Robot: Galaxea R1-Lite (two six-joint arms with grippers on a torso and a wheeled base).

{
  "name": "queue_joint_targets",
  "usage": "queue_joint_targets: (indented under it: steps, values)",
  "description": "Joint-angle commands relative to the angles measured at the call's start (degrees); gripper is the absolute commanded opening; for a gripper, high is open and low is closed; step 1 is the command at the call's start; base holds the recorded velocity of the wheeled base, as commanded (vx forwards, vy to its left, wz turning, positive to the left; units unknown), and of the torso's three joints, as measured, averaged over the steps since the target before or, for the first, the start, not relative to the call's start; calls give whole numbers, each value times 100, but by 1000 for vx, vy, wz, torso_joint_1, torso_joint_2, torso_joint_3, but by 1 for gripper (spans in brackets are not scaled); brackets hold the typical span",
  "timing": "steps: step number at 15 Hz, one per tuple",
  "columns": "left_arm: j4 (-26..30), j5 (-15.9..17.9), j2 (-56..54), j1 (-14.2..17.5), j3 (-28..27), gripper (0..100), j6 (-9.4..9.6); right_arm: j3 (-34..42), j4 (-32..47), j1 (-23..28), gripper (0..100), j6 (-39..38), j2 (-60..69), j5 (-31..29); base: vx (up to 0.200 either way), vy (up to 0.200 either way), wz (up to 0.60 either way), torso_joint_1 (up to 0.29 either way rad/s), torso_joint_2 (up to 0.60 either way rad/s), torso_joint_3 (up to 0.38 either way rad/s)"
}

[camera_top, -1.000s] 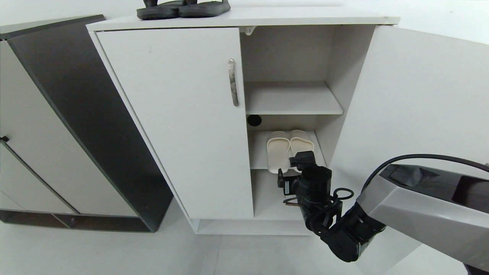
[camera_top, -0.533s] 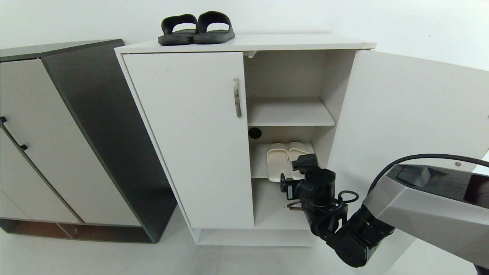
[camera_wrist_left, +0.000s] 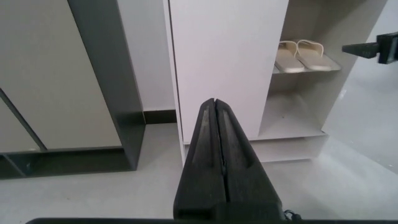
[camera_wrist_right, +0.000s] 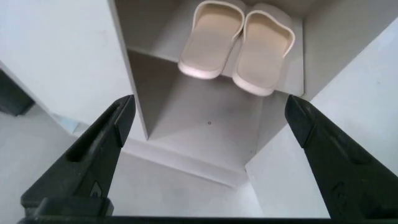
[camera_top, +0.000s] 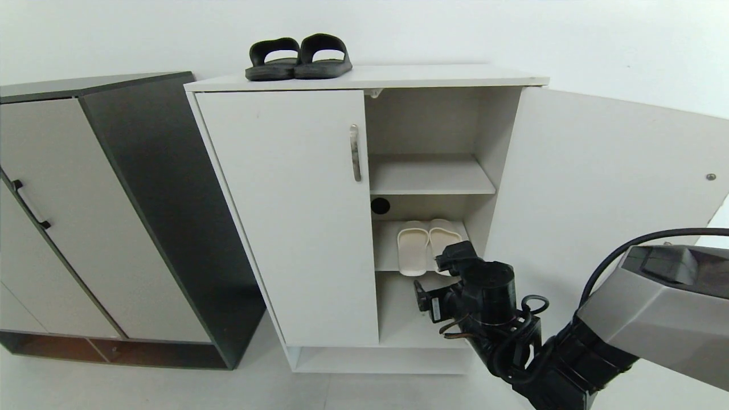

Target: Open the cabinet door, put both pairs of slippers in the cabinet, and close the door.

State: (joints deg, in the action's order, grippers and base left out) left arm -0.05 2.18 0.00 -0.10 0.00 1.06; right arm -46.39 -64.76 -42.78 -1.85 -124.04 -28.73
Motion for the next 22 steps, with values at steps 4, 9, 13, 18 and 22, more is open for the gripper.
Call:
queue_joint_targets:
  steps: [4,9,13,18,22]
  values:
    - [-4,2,9,1,0,0,-1,86,77,-29,100,-8,126,87,0,100,0,0,4,4]
    - [5,2,9,1,0,0,-1,77,51,-29,100,1,47,78,0,200,0,4,0,3]
    - [-4,2,9,1,0,0,-1,77,7,-20,100,-8,-15,96,0,200,0,5,6,6]
    - [-4,2,9,1,0,0,-1,165,-371,-29,100,18,-103,272,0,200,0,3,1,2]
    - [-4,2,9,1,0,0,-9,218,-520,-20,100,53,-103,316,0,100,0,1,2,2]
